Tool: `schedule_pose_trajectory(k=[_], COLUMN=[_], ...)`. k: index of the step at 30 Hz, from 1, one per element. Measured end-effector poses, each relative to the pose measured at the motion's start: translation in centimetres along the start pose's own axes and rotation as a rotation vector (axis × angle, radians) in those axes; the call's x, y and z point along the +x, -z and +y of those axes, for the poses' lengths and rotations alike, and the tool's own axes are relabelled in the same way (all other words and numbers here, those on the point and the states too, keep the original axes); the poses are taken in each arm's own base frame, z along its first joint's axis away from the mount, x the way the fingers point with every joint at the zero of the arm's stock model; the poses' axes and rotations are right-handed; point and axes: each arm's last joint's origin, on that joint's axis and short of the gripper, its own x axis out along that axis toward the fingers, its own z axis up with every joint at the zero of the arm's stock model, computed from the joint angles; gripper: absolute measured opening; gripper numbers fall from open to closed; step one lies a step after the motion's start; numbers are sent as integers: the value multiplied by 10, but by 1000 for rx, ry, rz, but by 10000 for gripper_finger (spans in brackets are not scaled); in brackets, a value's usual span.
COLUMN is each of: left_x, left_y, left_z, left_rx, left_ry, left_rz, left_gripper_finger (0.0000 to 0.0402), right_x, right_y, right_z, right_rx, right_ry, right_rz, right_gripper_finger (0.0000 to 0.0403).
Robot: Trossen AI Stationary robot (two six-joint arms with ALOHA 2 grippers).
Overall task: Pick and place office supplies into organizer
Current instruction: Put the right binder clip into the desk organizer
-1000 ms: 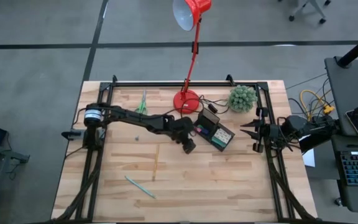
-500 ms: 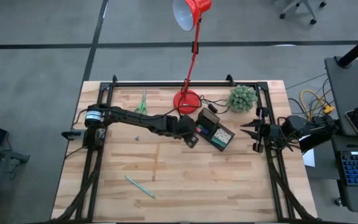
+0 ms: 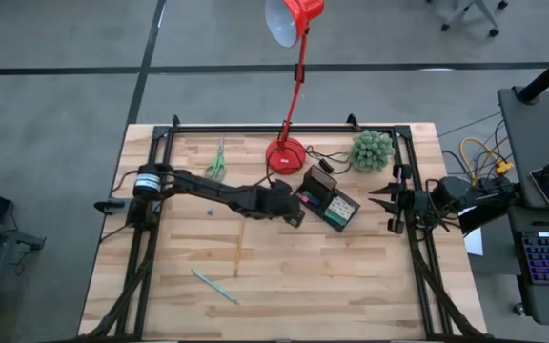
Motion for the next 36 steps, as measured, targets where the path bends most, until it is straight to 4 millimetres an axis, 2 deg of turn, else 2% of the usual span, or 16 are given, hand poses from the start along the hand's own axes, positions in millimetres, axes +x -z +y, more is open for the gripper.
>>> schedule_pose_trajectory(k=[7, 10, 36], left_x=[24, 30, 24], left_y=[22, 25, 36], left_z=[-3, -5, -8], left_rx=[33, 27, 45], left_ry=[-29, -23, -27], left_rz=[13, 12, 61], left_gripper_finger=[169, 169, 169], right_x=[0, 0, 0], right_y=[0, 0, 0], right_z=[0, 0, 0], right_rx=[2, 5, 1], right_ry=[0, 1, 0], right_rz=[0, -2, 0], right_gripper_finger=[56, 56, 56])
